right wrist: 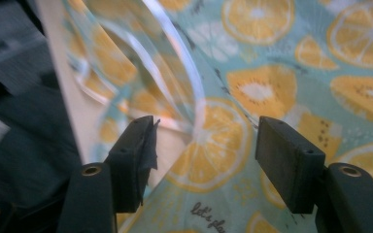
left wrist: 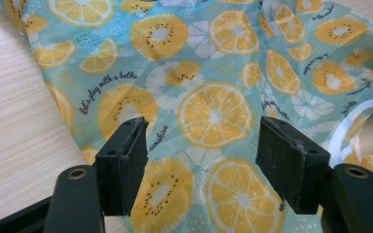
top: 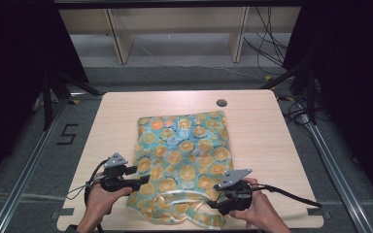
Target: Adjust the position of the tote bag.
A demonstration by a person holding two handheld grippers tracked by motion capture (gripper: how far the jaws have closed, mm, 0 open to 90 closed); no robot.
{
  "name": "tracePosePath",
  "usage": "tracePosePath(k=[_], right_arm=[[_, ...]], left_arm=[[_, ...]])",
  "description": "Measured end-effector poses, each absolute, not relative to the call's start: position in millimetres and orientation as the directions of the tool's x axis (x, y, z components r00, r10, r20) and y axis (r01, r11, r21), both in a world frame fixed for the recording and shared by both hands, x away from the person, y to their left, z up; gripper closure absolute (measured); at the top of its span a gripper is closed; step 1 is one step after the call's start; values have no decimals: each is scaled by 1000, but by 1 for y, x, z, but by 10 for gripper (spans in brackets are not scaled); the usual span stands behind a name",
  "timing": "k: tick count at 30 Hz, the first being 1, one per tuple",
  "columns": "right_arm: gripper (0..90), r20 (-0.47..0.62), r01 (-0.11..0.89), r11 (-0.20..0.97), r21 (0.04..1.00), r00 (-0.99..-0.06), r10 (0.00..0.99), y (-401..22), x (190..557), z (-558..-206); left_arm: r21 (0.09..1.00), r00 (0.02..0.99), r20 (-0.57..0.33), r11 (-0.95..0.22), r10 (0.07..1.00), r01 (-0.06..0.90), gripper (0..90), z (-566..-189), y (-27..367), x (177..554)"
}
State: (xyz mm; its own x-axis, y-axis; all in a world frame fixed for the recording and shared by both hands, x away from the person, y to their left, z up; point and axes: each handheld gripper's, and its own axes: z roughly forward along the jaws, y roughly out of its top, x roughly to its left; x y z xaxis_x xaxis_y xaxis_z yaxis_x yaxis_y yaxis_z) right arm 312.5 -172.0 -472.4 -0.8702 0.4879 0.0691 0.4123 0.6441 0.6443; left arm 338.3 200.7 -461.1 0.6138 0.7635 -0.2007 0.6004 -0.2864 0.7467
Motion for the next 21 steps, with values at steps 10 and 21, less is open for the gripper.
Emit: tracePosePath(k=[10, 21], right_arm=[[900, -65, 292, 666, 687, -887, 456, -177, 351, -455], [900, -17, 353, 546, 760, -828, 560, -181, 411, -428]], left_arm=[[775, 653, -236, -265, 720, 573, 325, -455, 184, 332], [757, 745, -205, -380, 634, 532, 266, -445, 159, 314]])
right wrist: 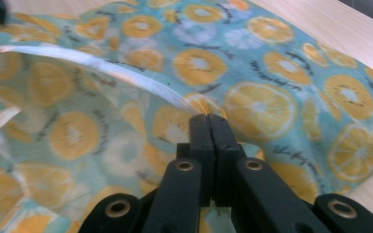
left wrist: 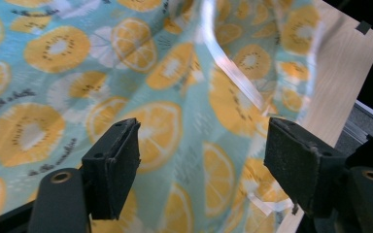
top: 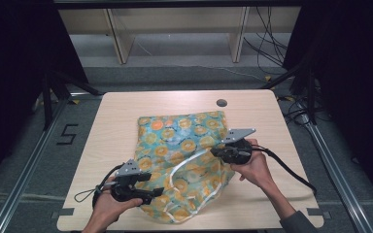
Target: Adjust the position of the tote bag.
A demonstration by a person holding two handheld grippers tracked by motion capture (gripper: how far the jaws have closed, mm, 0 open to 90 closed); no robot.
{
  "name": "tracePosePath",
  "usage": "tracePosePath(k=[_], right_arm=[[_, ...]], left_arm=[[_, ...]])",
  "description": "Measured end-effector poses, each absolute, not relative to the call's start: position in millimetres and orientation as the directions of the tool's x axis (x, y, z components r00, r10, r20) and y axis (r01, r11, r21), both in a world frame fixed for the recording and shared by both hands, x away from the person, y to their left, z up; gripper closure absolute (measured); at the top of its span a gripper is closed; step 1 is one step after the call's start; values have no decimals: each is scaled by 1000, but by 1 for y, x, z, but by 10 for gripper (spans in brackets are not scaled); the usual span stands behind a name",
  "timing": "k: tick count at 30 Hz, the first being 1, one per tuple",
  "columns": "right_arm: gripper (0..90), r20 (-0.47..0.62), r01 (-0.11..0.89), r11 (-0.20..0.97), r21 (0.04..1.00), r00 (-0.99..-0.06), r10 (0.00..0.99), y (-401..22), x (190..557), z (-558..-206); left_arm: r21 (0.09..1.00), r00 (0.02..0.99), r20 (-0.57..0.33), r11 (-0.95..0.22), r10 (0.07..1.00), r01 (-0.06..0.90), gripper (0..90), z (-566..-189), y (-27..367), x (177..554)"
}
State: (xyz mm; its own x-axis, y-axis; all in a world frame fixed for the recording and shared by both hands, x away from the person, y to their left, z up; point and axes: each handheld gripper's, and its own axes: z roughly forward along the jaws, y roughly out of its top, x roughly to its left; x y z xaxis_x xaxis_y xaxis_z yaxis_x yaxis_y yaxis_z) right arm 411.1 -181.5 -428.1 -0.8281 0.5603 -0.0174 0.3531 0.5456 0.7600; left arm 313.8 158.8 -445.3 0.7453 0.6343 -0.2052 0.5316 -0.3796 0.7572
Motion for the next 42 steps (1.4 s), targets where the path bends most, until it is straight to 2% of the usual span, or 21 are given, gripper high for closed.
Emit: tracePosePath(k=[3, 4, 6, 8, 9, 12, 13, 14, 15, 16, 19, 20, 22, 24, 30, 36, 38, 42], right_arm=[[900, 0, 369, 541, 756, -826, 564, -182, 416, -431], [900, 10, 371, 542, 754, -831, 556, -182, 417, -431], [900, 18, 373, 540, 754, -834, 551, -182, 416, -431], [900, 6, 360, 538, 762, -835, 550, -182, 416, -431], [900, 19, 375, 542, 752, -834, 551, -183, 415, -429], [900, 11, 364, 533, 764, -833, 553, -183, 416, -429], [900, 21, 374, 532, 760, -832, 554, -183, 416, -429], [900, 25, 376, 531, 760, -833, 553, -183, 416, -430], [900, 28, 378, 528, 760, -832, 554, -183, 417, -430], [900, 23, 375, 527, 762, -830, 557, -184, 418, -430], [900, 24, 373, 528, 763, -832, 554, -186, 421, -432], [864, 44, 401, 525, 751, -823, 566, -187, 421, -432], [736, 72, 442, 534, 720, -814, 576, -188, 422, -433], [627, 74, 441, 530, 724, -815, 575, -191, 417, -426], [471, 55, 375, 529, 762, -850, 524, -197, 388, -396], [454, 61, 303, 580, 756, -915, 398, -183, 351, -392], [454, 69, 278, 595, 755, -935, 349, -171, 346, -404], [428, 76, 273, 648, 711, -946, 315, -153, 345, -426]], left_arm=[[746, 741, -215, -382, 637, 545, 257, -449, 152, 313], [730, 754, -178, -429, 632, 532, 259, -451, 152, 315], [713, 739, -155, -443, 656, 543, 275, -457, 148, 318], [695, 753, -116, -488, 648, 528, 324, -464, 148, 326], [691, 759, -92, -508, 644, 514, 366, -469, 148, 330], [710, 779, -58, -523, 624, 472, 699, -477, 150, 337], [705, 780, -50, -531, 624, 470, 782, -476, 153, 340], [719, 778, -46, -520, 626, 461, 857, -475, 153, 341], [725, 776, -30, -521, 630, 451, 888, -473, 154, 342], [720, 778, -6, -537, 628, 439, 894, -469, 155, 344], [747, 782, -9, -515, 624, 420, 895, -459, 154, 350], [748, 782, -6, -516, 623, 417, 896, -456, 155, 351], [760, 783, -2, -508, 621, 405, 895, -450, 157, 361], [767, 762, -32, -473, 647, 434, 895, -446, 159, 370], [766, 731, -82, -427, 677, 481, 896, -440, 170, 406], [764, 691, -112, -383, 714, 519, 895, -430, 176, 434], [760, 693, -125, -380, 710, 527, 895, -427, 176, 439], [758, 682, -135, -369, 718, 538, 895, -424, 176, 446]])
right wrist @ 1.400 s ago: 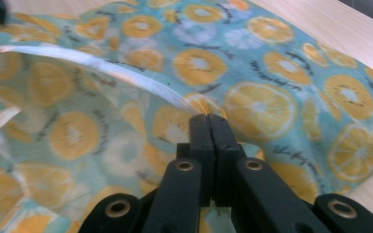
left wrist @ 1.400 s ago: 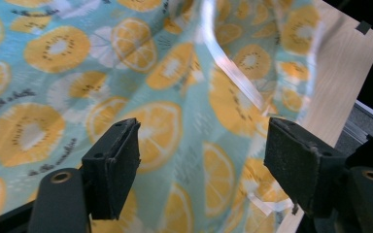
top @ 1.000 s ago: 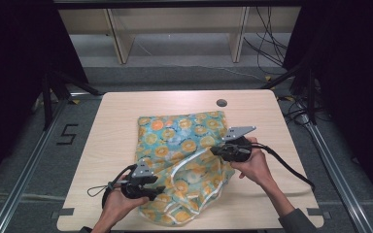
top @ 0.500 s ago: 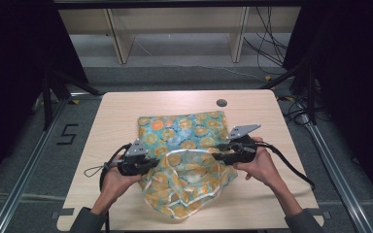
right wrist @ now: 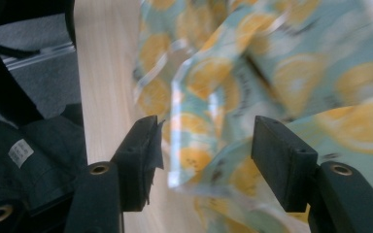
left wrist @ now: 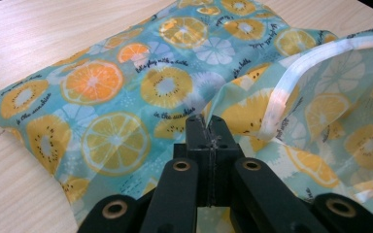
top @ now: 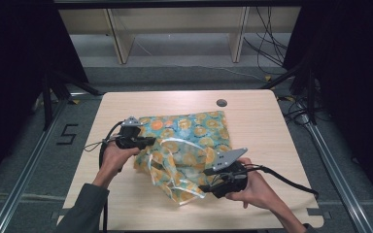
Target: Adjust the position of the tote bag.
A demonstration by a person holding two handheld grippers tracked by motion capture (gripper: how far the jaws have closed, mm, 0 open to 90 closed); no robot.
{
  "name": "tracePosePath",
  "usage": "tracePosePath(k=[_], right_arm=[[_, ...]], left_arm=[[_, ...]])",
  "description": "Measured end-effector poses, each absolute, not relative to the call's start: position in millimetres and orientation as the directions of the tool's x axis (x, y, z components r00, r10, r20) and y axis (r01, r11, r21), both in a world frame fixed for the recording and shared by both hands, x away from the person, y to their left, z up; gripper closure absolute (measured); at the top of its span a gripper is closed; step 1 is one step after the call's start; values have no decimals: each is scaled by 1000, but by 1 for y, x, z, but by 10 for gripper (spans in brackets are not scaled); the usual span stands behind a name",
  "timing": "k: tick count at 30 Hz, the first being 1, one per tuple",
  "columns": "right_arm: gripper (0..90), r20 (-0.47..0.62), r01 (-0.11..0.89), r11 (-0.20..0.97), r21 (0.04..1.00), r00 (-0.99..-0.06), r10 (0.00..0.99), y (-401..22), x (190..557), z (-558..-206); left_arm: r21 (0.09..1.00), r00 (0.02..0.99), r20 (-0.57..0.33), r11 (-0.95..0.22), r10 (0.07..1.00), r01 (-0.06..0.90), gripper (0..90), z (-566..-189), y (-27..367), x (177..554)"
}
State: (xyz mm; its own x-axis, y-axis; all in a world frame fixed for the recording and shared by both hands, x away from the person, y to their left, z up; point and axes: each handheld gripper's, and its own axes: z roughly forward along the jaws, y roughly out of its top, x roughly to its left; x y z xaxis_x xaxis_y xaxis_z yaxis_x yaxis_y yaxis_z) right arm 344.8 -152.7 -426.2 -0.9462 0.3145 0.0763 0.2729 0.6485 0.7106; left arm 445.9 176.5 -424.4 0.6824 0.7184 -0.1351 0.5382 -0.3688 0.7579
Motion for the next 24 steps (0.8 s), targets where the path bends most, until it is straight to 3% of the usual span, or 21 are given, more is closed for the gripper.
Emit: tracePosePath(k=[4, 9, 12, 13, 14, 17, 19, 22, 24], right_arm=[[394, 113, 275, 662, 697, -954, 277, -136, 341, -445], [360, 42, 254, 729, 636, -954, 295, -116, 341, -470], [399, 16, 249, 741, 624, -952, 306, -110, 346, -481], [468, -4, 244, 751, 614, -950, 312, -109, 347, -484], [609, -21, 226, 761, 608, -954, 299, -109, 349, -486], [805, 0, 257, 751, 609, -946, 324, -111, 350, -482], [870, 5, 213, 734, 645, -962, 274, -116, 353, -470], [900, 10, 200, 693, 693, -964, 267, -126, 353, -448], [900, -29, 201, 662, 722, -947, 319, -137, 356, -430]], left_arm=[[754, 677, -147, -361, 721, 549, 895, -425, 177, 451], [746, 673, -161, -358, 722, 562, 894, -427, 177, 456], [747, 672, -171, -350, 721, 565, 894, -427, 175, 457], [749, 672, -166, -351, 721, 562, 893, -427, 174, 457], [747, 675, -162, -357, 720, 561, 893, -426, 174, 457], [750, 677, -157, -359, 719, 556, 891, -426, 174, 456], [751, 685, -145, -371, 715, 546, 890, -426, 176, 453], [747, 690, -128, -389, 713, 540, 886, -425, 178, 448], [747, 694, -125, -393, 709, 536, 884, -424, 178, 444]])
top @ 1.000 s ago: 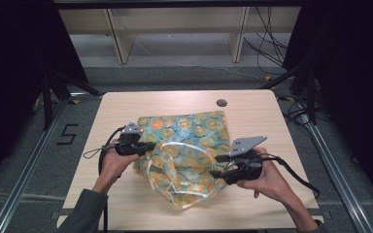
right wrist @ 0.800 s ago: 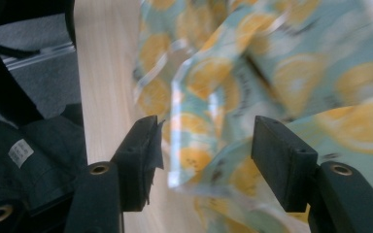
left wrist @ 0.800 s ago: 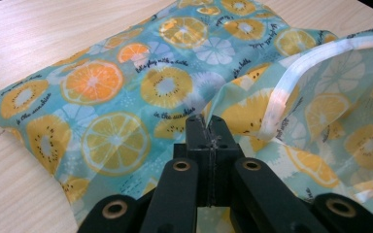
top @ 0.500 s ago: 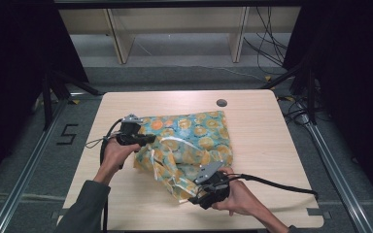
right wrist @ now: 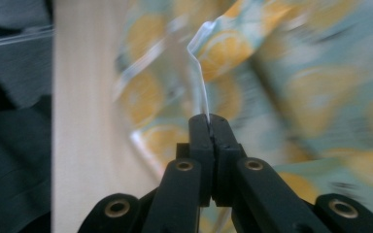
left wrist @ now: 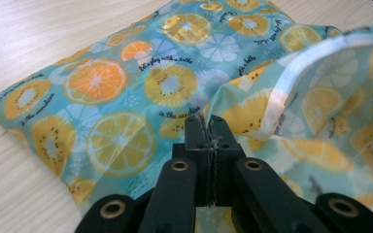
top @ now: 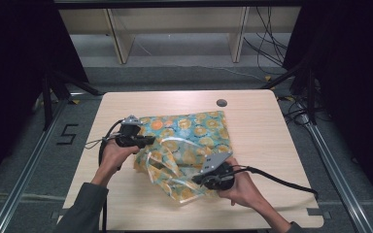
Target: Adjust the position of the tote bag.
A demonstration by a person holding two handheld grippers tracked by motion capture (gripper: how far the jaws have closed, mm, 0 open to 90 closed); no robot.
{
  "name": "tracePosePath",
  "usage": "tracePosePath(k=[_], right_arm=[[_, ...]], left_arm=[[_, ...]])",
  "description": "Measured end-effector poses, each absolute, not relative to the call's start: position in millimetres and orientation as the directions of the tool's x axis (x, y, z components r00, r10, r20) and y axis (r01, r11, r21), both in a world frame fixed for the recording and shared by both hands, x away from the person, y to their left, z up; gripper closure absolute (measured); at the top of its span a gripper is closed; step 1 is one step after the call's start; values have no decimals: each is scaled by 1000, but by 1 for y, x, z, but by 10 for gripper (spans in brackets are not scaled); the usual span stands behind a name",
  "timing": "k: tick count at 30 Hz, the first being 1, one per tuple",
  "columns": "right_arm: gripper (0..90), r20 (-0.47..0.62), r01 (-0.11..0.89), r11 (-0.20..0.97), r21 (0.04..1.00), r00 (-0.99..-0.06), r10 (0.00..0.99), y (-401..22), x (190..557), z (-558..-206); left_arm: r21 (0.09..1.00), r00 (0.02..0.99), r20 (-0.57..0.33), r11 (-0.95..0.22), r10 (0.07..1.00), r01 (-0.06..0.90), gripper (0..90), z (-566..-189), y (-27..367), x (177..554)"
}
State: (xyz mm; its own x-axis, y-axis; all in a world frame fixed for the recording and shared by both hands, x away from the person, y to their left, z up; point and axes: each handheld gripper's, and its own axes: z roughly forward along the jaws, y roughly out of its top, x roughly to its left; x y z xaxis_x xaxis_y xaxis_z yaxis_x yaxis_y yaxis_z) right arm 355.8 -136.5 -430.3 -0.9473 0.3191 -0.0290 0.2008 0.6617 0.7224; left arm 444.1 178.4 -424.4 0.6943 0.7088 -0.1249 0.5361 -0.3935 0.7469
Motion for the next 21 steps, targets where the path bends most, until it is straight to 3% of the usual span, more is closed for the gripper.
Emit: tracePosePath(k=[5, 9, 13, 14, 16, 21], right_arm=[[900, -81, 188, 594, 782, -915, 396, -155, 384, -399], [900, -143, 233, 580, 780, -837, 529, -164, 428, -391], [900, -127, 308, 562, 767, -787, 604, -169, 474, -400], [900, -124, 325, 572, 753, -783, 609, -168, 483, -404], [900, -123, 361, 585, 726, -769, 627, -163, 495, -415], [900, -114, 411, 586, 699, -744, 658, -156, 511, -434]], left_arm=[[741, 724, -108, -431, 682, 516, 868, -423, 177, 434], [736, 736, -99, -448, 670, 507, 835, -424, 176, 429], [741, 739, -81, -455, 669, 494, 701, -419, 170, 420], [748, 733, -62, -455, 677, 483, 626, -414, 167, 416], [755, 740, 5, -487, 673, 438, 563, -402, 158, 404], [786, 802, 51, -519, 595, 336, 551, -381, 131, 376]])
